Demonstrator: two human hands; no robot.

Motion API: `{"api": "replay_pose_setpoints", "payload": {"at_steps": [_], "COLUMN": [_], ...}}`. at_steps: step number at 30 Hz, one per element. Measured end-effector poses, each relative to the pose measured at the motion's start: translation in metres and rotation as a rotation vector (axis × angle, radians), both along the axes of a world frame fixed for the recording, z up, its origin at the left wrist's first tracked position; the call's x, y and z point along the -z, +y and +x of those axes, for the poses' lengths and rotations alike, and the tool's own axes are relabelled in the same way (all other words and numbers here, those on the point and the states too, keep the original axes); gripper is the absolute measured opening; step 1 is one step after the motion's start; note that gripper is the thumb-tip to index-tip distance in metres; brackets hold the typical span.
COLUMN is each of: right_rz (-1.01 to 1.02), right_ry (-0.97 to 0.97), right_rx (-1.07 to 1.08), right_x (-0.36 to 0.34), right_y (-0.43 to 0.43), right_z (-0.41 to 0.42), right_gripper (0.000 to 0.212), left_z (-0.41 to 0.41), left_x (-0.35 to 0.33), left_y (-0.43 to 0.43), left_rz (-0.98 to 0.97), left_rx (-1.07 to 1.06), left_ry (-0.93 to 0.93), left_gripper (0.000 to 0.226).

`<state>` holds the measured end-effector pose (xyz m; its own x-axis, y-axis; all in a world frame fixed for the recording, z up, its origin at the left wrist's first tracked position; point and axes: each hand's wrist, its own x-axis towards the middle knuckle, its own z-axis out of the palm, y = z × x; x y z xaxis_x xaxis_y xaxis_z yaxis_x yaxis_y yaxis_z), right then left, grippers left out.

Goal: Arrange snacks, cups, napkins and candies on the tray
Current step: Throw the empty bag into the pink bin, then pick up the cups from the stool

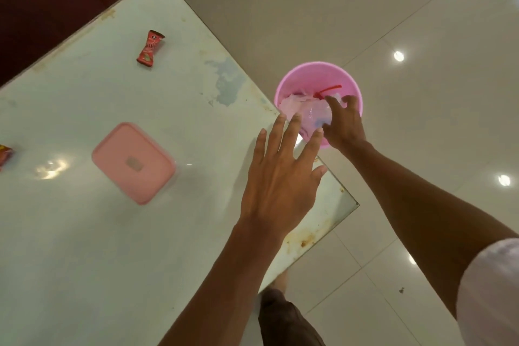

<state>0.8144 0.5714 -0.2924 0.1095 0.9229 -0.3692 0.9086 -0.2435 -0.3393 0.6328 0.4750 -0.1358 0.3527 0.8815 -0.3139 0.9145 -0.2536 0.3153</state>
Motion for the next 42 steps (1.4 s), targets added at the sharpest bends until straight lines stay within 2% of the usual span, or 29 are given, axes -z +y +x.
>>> {"api": "replay_pose_setpoints", "payload": {"at_steps": [5, 10, 14, 18, 23, 26, 28, 30, 33, 34, 37, 39, 40, 42], "right_rz": [-0.107, -0.067, 0.135, 0.307, 0.287, 0.199, 0.124, 0.119, 0.214, 0.275, 0.27, 0.254, 0.245, 0.23], "right_ry": [0.003, -0.043, 0.047, 0.174, 0.371, 0.512, 0.477, 0.434, 0.432, 0.409, 0.362, 0.304, 0.283, 0.237], "right_rx": [-0.033, -0.112, -0.092, 0.004, -0.015, -0.046, -0.179, -0.384, -0.473, -0.552, -0.694, -0.747, -0.788, -0.869], "right_x": [-0.007, -0.038, -0.09, -0.156, -0.225, -0.248, -0.259, -0.255, -0.278, -0.285, -0.306, -0.316, -0.322, -0.334], "right_y": [-0.002, -0.012, -0.021, -0.044, -0.088, -0.113, -0.134, -0.16, -0.222, -0.242, -0.303, -0.337, -0.357, -0.393], "right_z": [0.001, 0.002, -0.003, -0.009, -0.043, -0.097, -0.137, -0.18, -0.264, -0.291, -0.363, -0.4, -0.42, -0.454], "right_gripper": [0.073, 0.058, 0.037, 0.027, 0.024, 0.026, 0.024, 0.034, 0.022, 0.027, 0.037, 0.034, 0.04, 0.068], "left_z": [-0.001, -0.011, -0.026, -0.049, -0.102, -0.155, -0.192, -0.237, -0.296, -0.313, -0.358, -0.38, -0.391, -0.412], "left_x": [-0.01, -0.033, -0.054, -0.081, -0.127, -0.147, -0.156, -0.161, -0.169, -0.173, -0.185, -0.193, -0.199, -0.21], "left_y": [-0.011, -0.027, -0.046, -0.071, -0.123, -0.173, -0.209, -0.255, -0.327, -0.354, -0.432, -0.474, -0.494, -0.529], "left_rz": [0.047, 0.101, 0.119, 0.144, 0.222, 0.28, 0.306, 0.326, 0.378, 0.399, 0.417, 0.413, 0.407, 0.396], "left_rx": [-0.038, -0.097, -0.158, -0.253, -0.434, -0.592, -0.707, -0.819, -0.994, -1.064, -1.279, -1.381, -1.424, -1.488], "left_ry": [-0.062, -0.119, -0.156, -0.229, -0.285, -0.243, -0.203, -0.18, -0.186, -0.179, -0.142, -0.097, -0.077, -0.053], "left_gripper": [0.064, 0.059, 0.056, 0.053, 0.05, 0.047, 0.045, 0.044, 0.045, 0.047, 0.06, 0.066, 0.068, 0.07]}}
